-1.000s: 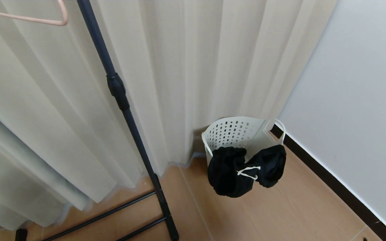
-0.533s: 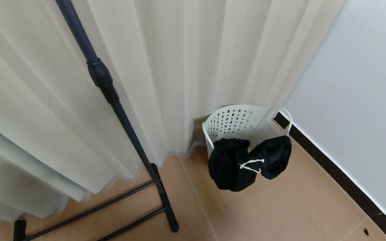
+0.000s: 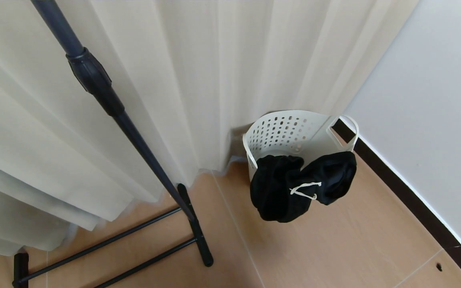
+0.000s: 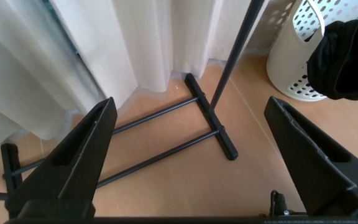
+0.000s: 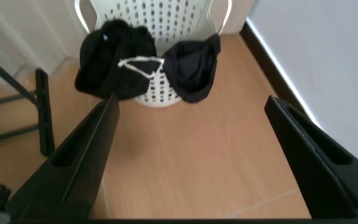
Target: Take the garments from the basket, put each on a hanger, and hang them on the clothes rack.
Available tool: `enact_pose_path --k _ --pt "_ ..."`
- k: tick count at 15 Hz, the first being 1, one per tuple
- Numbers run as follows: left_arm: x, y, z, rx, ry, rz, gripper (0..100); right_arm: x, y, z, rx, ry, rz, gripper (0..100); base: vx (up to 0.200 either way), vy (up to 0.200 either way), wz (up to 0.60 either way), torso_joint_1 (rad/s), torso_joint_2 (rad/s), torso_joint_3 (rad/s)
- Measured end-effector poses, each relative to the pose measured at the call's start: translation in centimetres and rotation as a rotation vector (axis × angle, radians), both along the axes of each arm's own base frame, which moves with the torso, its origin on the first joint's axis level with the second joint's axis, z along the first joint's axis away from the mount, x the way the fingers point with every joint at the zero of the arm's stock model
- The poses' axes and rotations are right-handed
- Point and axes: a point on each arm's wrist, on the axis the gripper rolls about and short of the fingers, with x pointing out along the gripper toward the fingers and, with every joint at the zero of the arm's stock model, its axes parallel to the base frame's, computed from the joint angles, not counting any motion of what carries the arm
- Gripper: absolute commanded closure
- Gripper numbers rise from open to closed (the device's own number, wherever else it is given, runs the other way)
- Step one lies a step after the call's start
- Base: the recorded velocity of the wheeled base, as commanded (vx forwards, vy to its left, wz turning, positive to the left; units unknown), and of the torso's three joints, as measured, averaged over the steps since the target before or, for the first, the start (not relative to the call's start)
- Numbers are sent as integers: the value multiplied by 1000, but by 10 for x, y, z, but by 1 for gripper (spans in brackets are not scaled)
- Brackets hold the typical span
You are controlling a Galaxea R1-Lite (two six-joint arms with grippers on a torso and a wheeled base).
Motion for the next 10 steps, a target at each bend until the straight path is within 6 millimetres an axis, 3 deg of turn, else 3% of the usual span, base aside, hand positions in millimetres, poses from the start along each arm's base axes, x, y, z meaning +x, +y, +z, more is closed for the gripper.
enact_pose_path --k 4,6,10 --pt "0 0 0 0 0 0 0 26 2 5 -6 259 73 0 0 0 0 0 0 0" --pt "0 0 0 -1 -1 1 0 50 4 20 -11 364 110 0 0 0 0 0 0 0" --pt "0 0 0 -1 -1 5 0 134 17 63 -40 447 174 0 0 0 0 0 0 0"
